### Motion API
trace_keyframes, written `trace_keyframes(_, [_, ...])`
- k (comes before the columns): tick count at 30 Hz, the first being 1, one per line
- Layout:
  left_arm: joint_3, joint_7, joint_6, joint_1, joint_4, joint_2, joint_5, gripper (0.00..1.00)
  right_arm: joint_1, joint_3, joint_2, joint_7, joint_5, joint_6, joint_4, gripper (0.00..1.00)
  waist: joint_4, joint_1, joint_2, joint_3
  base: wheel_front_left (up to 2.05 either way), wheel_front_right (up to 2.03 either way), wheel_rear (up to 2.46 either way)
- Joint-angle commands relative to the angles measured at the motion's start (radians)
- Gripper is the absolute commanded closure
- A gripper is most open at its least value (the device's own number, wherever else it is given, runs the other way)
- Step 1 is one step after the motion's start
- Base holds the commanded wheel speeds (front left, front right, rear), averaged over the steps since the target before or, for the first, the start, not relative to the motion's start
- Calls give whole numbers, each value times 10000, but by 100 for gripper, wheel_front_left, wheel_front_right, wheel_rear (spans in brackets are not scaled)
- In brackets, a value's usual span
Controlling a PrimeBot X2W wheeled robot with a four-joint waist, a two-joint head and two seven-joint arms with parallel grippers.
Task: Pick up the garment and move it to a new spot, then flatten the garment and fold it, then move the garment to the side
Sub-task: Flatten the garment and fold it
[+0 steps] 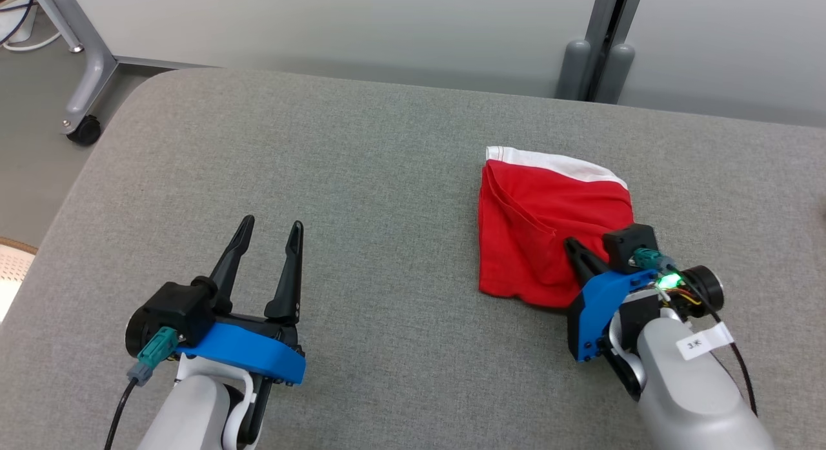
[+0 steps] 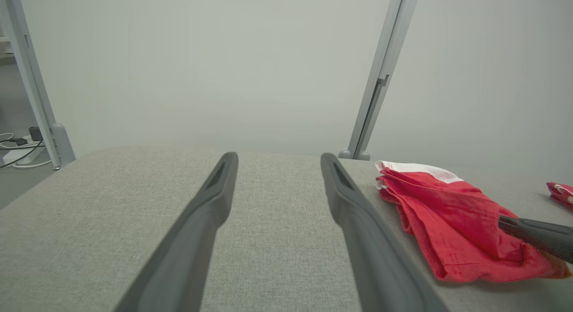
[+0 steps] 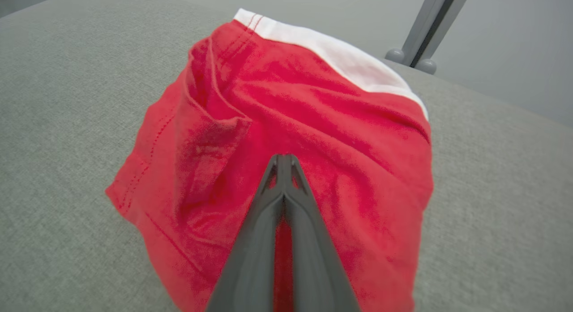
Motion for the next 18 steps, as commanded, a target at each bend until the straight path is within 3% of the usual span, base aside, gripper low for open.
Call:
trace_keyframes(1, [-10, -41, -13, -196, 53, 25, 72, 0, -198, 215, 116, -57, -97, 1, 163, 100, -3, 0, -1, -21, 0, 0, 0])
trace_keyframes(5, [-124, -41, -13, -296, 122, 21, 63, 0, -199, 1286, 236, -231, 349, 1, 547, 100, -34, 0, -1, -93, 0, 0, 0])
trace_keyframes(12, [-216, -41, -13, -306, 258, 40, -27, 0, 585, 5131, 230, 227, 4734, 1, -1061, 100, -109, 0, -1, -213, 0, 0, 0])
trace_keyframes(17, [-70, -41, -13, -141, 263, 96, -25, 0, 387, 6274, 222, -232, 6659, 1, -2078, 100, -341, 0, -1, -315, 0, 0, 0])
trace_keyframes(18, [-14, -41, -13, -81, 255, 111, -9, 0, 293, 6307, 229, -471, 6799, 1, -2198, 75, -414, 0, -1, -351, 0, 0, 0])
